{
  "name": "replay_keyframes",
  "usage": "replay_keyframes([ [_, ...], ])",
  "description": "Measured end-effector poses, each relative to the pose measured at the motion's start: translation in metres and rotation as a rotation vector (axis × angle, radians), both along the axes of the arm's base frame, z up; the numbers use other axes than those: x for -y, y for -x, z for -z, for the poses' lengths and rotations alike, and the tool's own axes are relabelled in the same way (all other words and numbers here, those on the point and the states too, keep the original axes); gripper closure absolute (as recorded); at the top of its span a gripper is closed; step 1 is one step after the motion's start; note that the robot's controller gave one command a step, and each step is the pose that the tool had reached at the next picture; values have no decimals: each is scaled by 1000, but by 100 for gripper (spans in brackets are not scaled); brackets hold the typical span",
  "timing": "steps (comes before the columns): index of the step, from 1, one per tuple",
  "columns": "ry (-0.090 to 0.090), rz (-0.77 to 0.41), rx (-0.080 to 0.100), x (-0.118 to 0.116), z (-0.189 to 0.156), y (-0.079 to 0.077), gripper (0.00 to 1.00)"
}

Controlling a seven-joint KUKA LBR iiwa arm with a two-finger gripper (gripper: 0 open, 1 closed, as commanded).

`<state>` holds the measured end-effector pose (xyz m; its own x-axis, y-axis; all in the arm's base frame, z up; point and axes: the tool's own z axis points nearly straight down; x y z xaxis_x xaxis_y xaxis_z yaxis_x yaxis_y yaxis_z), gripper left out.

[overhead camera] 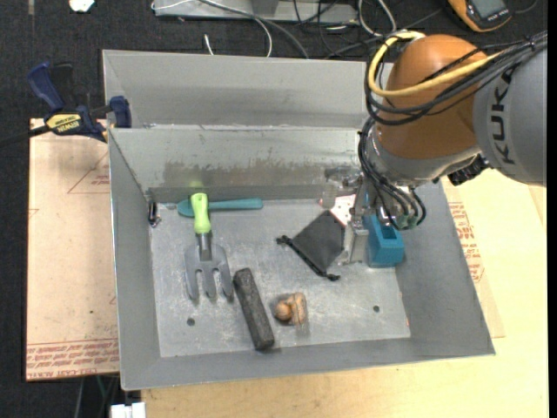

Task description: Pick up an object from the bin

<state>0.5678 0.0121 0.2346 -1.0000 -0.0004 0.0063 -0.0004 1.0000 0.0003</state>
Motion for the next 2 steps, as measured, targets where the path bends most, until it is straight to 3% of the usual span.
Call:
replay_keyframes([
  [1, 0, 0, 8, 0, -4, -1, 0],
  [2, -1, 19, 12, -3, 57, 0, 0],
])
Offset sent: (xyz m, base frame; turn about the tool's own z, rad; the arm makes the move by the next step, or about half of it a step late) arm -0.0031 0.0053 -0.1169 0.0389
